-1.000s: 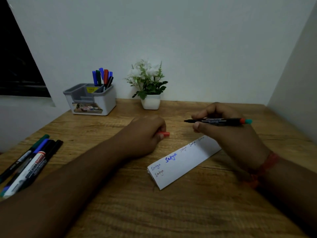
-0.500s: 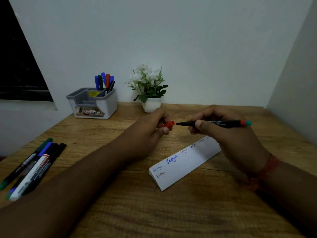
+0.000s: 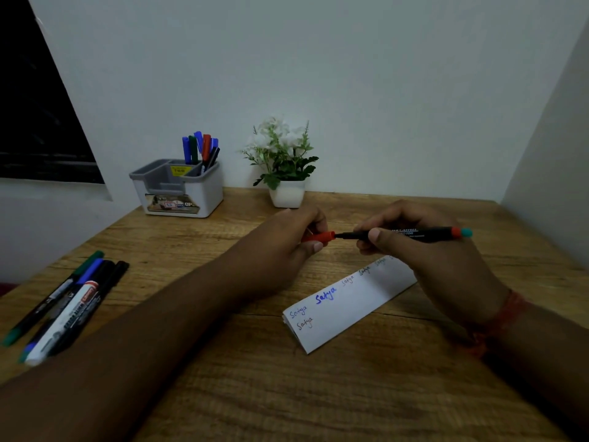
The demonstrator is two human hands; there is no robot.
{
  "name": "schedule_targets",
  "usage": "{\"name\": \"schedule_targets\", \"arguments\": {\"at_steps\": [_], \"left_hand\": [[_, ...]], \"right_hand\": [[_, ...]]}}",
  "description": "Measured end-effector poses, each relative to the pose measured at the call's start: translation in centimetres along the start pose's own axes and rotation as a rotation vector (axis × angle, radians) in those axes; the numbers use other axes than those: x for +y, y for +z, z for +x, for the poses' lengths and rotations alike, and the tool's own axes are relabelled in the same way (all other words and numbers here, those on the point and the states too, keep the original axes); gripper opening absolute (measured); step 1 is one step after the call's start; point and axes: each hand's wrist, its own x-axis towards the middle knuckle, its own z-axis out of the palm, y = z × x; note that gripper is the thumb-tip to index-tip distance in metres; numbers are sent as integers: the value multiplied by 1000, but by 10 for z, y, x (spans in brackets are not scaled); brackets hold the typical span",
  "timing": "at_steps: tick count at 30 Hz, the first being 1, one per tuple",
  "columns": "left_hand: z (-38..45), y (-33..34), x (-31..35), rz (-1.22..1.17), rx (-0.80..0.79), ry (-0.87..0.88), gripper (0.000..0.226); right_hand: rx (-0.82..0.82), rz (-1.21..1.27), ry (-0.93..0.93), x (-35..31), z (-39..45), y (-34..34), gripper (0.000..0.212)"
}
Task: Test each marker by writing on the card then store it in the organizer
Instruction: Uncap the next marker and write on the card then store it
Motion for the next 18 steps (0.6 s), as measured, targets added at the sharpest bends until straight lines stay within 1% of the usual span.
{"name": "schedule_targets", "arguments": {"at_steps": [4,8,14,18], "left_hand": [[0,0,0,11,-8,12,22],[0,0,2,28,-10,42,22],[-2,1,8,16,28,165,17],[-2,-2,15,-34,45,189,13]], "right_hand": [[-7,-1,3,0,0,1,10],[-12,49,32,-2,0,4,7],[-27,-27,42,3,-1,6,9],[-11,15,13,3,0,9,9]]}}
